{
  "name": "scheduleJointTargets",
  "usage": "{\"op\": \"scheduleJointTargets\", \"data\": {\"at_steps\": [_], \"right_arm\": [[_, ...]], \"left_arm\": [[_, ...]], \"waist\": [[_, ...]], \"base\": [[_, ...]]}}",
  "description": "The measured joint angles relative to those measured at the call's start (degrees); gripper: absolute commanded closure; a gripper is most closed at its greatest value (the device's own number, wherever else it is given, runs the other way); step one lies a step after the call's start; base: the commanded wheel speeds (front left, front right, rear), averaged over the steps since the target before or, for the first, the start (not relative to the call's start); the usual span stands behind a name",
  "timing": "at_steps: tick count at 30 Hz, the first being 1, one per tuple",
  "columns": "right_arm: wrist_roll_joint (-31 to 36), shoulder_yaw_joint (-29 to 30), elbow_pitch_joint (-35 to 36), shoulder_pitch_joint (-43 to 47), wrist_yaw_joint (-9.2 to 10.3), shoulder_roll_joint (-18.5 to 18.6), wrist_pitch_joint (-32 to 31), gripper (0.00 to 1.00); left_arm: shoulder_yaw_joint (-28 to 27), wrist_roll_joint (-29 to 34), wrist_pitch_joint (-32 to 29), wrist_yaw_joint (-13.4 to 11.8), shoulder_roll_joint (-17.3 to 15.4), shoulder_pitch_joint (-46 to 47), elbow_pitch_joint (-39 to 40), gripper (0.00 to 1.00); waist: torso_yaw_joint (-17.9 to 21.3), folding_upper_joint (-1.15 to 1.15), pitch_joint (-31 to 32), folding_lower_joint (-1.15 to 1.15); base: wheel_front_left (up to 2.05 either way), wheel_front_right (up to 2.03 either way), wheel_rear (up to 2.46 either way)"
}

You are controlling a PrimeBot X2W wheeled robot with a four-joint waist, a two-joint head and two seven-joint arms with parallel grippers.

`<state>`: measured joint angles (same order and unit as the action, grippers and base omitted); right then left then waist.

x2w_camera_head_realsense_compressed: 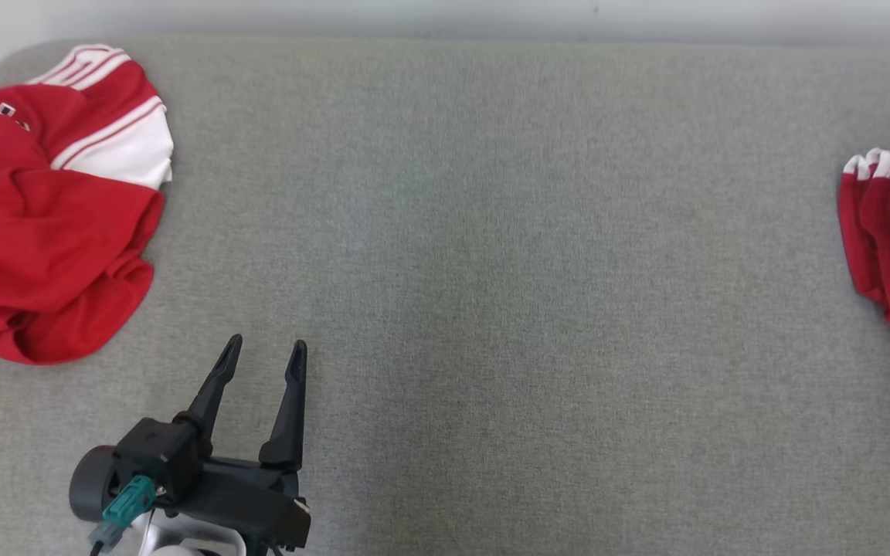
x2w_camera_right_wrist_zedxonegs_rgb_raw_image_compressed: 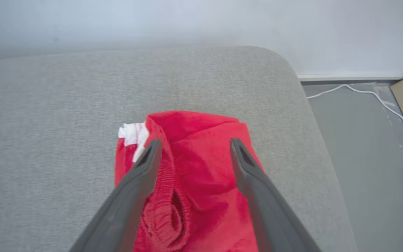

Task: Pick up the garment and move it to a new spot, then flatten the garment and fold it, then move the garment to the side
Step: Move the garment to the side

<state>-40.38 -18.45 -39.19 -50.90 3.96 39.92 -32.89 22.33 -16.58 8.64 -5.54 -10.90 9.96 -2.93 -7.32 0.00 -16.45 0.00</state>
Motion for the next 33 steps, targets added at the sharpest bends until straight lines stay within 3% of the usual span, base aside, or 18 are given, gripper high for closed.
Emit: {"op": "scheduleJointTargets", "data": {"at_steps": [8,14,20,23,33], "right_arm": [[-2.99,0.56,5.72,6.82,-3.2,-7.21,9.61,0.0],[-4.2,0.43,10.91,11.21,-3.78,-11.71,15.4,0.0],[-4.91,1.32,15.4,17.13,-3.15,-15.66,22.42,0.0],[-5.1,2.61,17.9,21.19,-1.83,-17.3,27.25,0.0],[-1.81,1.19,23.51,33.04,0.21,-19.25,35.09,0.0]], "left_arm": [[-0.71,-0.08,0.33,-0.08,-0.1,-0.58,-1.76,0.0],[-0.93,-0.08,0.38,-0.51,-0.12,-3.06,-1.98,0.0],[-1.11,-0.08,0.37,-0.57,-0.12,-4.23,-2.09,0.0],[-1.52,-0.08,0.36,-0.76,-0.19,-5.43,-2.34,0.0],[-2.93,-0.1,0.05,-1.07,-0.12,-8.82,-3.23,0.0]], "waist": [[0.09,0.0,4.27,-0.01],[0.5,0.0,6.98,-0.01],[1.24,0.0,9.75,-0.01],[1.72,0.0,11.51,-0.01],[2.89,0.0,15.87,-0.01]], "base": [[0.0,0.0,0.0],[0.0,0.0,0.0],[0.0,0.0,0.0],[0.0,0.0,0.0],[0.0,0.0,0.0]]}}
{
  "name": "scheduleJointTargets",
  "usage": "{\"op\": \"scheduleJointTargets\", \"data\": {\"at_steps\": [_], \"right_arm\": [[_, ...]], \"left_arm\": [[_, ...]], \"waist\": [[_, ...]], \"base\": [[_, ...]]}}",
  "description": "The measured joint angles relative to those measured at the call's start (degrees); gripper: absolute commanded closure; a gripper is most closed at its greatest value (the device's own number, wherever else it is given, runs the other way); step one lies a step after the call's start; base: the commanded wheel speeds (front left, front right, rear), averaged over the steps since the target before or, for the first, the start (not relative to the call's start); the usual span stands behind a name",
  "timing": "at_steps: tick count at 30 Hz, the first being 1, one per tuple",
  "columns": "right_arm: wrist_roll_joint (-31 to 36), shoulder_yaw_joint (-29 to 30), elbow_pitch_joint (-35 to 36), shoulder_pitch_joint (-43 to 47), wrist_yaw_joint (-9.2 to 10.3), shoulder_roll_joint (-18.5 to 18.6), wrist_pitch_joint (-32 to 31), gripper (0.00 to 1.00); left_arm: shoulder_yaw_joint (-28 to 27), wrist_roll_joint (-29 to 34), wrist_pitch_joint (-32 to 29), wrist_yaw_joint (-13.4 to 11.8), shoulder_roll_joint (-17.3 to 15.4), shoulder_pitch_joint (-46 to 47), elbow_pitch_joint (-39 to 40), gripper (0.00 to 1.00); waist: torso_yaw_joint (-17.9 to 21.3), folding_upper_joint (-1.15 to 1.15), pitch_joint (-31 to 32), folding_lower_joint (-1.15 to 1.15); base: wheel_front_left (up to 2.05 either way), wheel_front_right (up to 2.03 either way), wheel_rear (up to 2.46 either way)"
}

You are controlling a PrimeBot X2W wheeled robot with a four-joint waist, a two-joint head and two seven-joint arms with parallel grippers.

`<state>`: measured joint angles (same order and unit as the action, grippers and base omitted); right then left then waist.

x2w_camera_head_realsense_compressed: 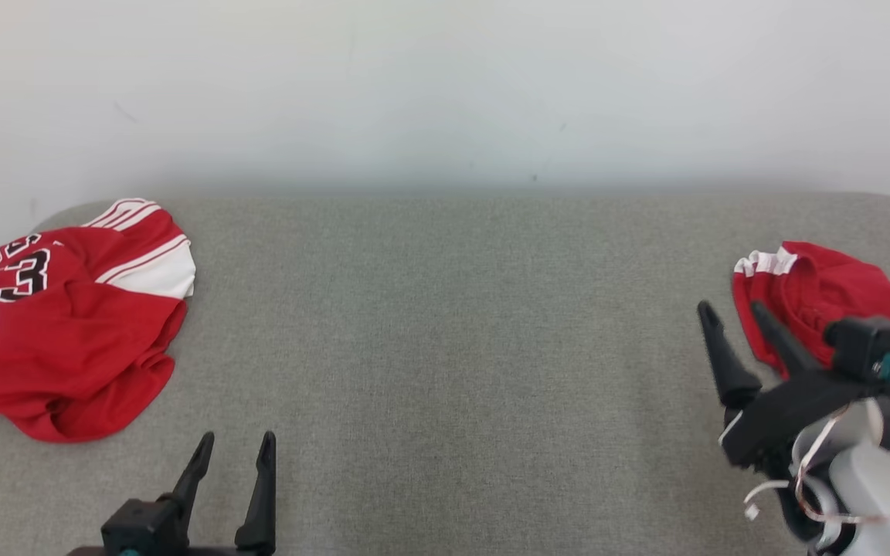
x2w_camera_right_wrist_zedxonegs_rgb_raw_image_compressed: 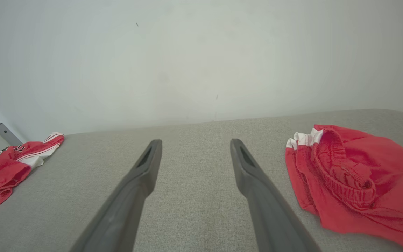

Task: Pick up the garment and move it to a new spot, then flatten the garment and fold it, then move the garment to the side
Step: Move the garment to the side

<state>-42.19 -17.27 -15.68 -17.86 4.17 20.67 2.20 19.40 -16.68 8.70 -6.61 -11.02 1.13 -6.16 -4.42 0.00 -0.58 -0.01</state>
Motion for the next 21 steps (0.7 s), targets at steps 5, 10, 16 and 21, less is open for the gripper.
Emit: {"op": "scheduleJointTargets", "data": {"at_steps": [5,10,16,21], "right_arm": [[1.91,-0.63,4.91,6.94,1.83,-1.58,4.09,0.0],[6.38,-2.3,8.11,10.51,2.46,-2.1,6.62,0.0],[10.63,-1.76,10.1,14.28,2.92,-2.15,9.21,0.0],[11.61,2.23,10.81,19.22,2.96,-3.36,10.43,0.0]], "left_arm": [[-0.79,0.0,-0.19,-0.24,0.08,-2.59,0.4,0.0],[-2.16,-0.09,-0.35,-0.43,0.09,-3.86,1.01,0.0],[-2.9,-0.04,-0.91,-0.44,-0.02,-4.38,1.27,0.0],[-4.16,0.03,-1.12,-0.44,0.05,-4.42,1.56,0.0]], "waist": [[0.86,0.0,2.03,0.0],[1.86,0.0,2.5,0.0],[2.6,0.0,2.59,0.01],[2.84,0.0,2.58,0.01]], "base": [[0.0,0.0,0.0],[0.0,0.0,0.0],[0.0,0.0,0.0],[0.0,0.0,0.0]]}}
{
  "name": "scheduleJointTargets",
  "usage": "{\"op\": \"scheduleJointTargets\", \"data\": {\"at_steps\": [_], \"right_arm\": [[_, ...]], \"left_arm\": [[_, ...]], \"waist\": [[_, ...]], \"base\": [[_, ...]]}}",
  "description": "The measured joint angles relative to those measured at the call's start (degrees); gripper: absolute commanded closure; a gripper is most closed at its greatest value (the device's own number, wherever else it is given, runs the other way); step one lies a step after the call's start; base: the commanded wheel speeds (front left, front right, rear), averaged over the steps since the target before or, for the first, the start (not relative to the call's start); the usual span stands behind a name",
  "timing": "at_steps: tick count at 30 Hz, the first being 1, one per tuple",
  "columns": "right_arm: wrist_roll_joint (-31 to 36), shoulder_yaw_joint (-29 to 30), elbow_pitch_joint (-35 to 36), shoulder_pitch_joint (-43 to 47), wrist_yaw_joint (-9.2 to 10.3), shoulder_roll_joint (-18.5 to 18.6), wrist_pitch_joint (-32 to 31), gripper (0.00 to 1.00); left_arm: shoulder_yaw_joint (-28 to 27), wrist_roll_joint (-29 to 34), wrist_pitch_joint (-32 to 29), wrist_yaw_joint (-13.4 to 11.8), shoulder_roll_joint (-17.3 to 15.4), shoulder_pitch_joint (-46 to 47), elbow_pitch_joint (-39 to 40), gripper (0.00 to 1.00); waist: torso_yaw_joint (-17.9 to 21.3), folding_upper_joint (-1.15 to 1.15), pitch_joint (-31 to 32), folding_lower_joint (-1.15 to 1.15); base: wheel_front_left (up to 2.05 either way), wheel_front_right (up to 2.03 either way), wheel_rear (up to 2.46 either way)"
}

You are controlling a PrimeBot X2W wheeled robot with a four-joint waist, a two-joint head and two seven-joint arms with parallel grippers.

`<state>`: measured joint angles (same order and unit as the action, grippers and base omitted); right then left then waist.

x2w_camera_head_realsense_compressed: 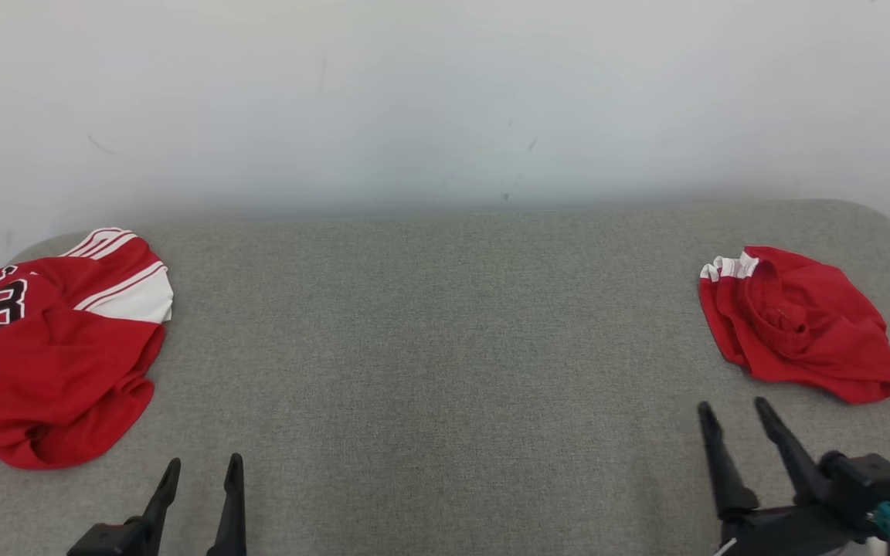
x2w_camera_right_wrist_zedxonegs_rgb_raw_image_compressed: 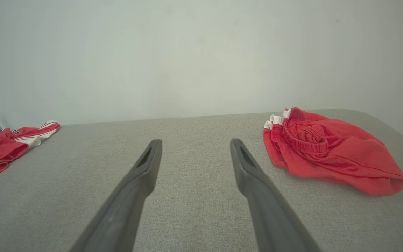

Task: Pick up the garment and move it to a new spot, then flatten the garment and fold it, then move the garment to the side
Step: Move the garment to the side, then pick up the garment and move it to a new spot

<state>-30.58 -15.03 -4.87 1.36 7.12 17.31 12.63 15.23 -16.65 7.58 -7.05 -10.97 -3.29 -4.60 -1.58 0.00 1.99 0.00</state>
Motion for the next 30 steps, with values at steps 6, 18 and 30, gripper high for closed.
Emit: {"op": "scheduleJointTargets", "data": {"at_steps": [6,18,30], "right_arm": [[0.75,5.66,0.09,2.76,0.01,-2.27,0.51,0.0],[6.35,7.78,3.25,4.34,0.01,-3.23,0.47,0.0],[8.83,9.55,4.68,5.53,0.01,-4.07,-1.55,0.0]], "left_arm": [[-1.35,0.0,-0.51,0.0,0.03,-0.23,0.09,0.0],[-2.01,1.14,-1.59,-0.01,-0.05,-1.05,0.24,0.0],[-2.79,2.08,-3.09,-0.02,-0.21,-1.07,0.62,0.0]], "waist": [[0.35,0.0,-0.12,0.0],[0.57,0.0,-0.23,0.0],[0.38,0.0,-0.48,0.0]], "base": [[0.0,0.0,0.0],[0.0,0.0,0.0],[0.0,0.0,0.0]]}}
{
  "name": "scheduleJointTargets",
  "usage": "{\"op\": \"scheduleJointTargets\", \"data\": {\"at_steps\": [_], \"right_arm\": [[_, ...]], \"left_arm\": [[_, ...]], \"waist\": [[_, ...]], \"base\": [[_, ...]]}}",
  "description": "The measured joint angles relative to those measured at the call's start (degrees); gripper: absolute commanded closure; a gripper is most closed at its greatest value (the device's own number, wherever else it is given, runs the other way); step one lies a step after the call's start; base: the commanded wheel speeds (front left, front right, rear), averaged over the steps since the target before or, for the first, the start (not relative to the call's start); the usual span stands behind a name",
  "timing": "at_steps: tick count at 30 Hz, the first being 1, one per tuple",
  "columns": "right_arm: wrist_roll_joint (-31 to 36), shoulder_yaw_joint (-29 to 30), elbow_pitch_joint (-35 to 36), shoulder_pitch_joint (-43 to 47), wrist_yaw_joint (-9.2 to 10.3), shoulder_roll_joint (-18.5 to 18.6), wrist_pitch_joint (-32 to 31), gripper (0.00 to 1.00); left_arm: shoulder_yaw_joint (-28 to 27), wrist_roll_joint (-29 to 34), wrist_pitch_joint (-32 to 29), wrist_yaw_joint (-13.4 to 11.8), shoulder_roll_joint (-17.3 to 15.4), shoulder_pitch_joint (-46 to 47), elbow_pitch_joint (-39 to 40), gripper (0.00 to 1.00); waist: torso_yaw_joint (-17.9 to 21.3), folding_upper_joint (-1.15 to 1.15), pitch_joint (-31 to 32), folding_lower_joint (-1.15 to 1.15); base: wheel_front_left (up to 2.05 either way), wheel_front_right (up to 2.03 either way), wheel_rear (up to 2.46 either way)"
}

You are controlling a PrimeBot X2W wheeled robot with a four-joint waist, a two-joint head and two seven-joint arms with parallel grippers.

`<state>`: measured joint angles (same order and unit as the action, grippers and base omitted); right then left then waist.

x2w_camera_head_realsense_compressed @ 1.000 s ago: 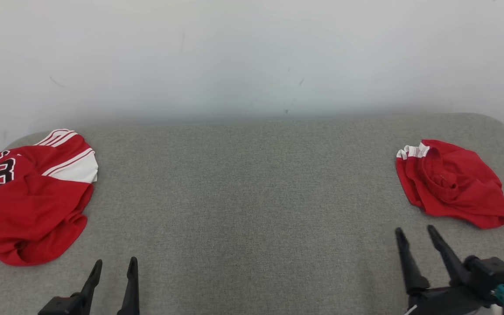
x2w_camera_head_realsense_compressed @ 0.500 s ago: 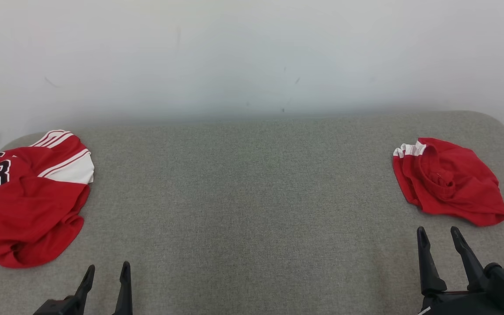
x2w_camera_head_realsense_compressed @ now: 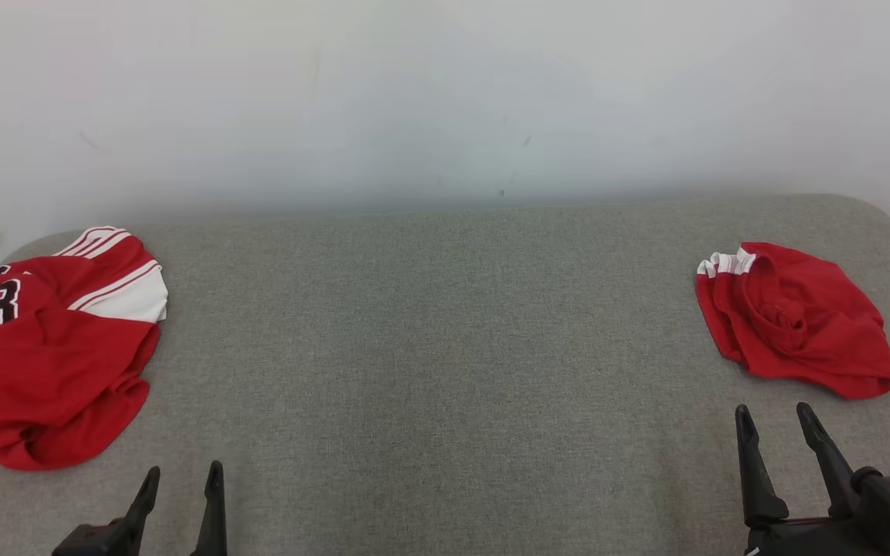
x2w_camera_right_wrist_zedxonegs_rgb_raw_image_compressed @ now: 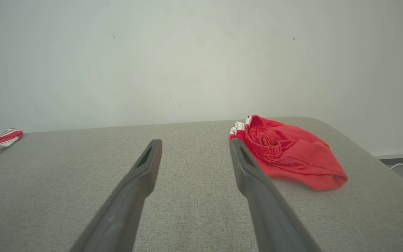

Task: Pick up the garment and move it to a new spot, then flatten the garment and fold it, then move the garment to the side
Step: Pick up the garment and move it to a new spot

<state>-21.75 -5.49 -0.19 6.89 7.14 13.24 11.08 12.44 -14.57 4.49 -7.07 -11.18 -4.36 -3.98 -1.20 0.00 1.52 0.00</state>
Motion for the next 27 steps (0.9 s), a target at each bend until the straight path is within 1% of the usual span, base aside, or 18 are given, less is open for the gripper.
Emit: {"op": "scheduleJointTargets", "data": {"at_steps": [27], "right_arm": [[2.56,1.83,2.32,0.97,0.0,-1.55,-3.6,0.0]], "left_arm": [[-0.85,0.04,-1.63,-0.03,0.36,-0.07,0.7,0.0]], "waist": [[0.41,0.0,-0.04,0.0]], "base": [[0.0,0.0,0.0]]}}
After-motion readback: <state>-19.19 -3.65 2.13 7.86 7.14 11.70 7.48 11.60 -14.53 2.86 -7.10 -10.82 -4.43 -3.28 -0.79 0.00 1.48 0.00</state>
